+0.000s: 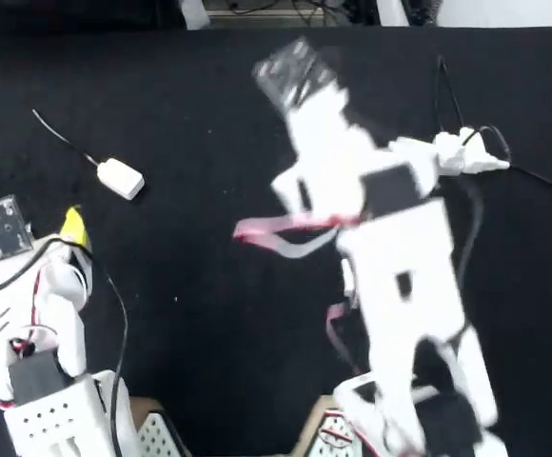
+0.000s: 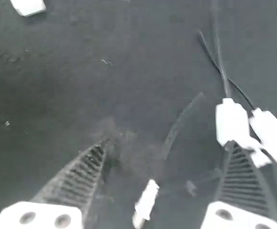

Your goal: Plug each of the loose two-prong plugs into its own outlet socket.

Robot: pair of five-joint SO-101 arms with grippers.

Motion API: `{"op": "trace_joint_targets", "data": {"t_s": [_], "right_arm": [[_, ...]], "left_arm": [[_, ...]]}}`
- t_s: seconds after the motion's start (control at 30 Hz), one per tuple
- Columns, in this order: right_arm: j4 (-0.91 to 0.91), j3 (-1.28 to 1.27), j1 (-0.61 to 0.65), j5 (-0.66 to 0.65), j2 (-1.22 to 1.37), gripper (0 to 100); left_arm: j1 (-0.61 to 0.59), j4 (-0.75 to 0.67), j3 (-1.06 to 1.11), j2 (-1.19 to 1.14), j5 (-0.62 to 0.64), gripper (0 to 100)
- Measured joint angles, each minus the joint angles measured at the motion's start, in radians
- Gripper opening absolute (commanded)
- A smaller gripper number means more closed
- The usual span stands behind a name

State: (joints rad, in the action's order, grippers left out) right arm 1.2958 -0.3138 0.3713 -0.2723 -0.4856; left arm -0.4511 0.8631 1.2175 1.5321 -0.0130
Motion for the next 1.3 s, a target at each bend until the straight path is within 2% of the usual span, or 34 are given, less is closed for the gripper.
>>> {"op": "trace_joint_targets", "data": {"t_s": [0.2, 0.37, 0.47, 0.67, 0.83, 1.03, 1.3], "right_arm": [[-0.47, -0.554, 0.081, 0.135, -0.166, 31.9], [-0.652, -0.736, 0.109, 0.215, -0.178, 31.9], [-0.717, -0.804, 0.109, 0.222, -0.178, 31.9], [-0.766, -0.862, 0.109, 0.227, -0.178, 31.9], [-0.767, -0.862, 0.11, 0.229, -0.178, 31.9], [-0.767, -0.862, 0.11, 0.229, -0.178, 31.9], [-0.767, -0.862, 0.11, 0.229, -0.178, 31.9]], "left_arm": [[0.009, 0.0, -0.196, -0.288, 0.051, 21], [0.009, 0.071, -0.434, -0.631, 0.063, 27], [0.049, 0.135, -0.597, -0.864, 0.106, 27], [0.123, 0.192, -0.933, -1.359, 0.232, 27], [0.133, 0.247, -1.212, -1.708, 0.334, 28], [0.14, 0.301, -1.488, -2.022, 0.41, 28], [0.222, 0.393, -1.847, -2.329, 0.422, 28]]}}
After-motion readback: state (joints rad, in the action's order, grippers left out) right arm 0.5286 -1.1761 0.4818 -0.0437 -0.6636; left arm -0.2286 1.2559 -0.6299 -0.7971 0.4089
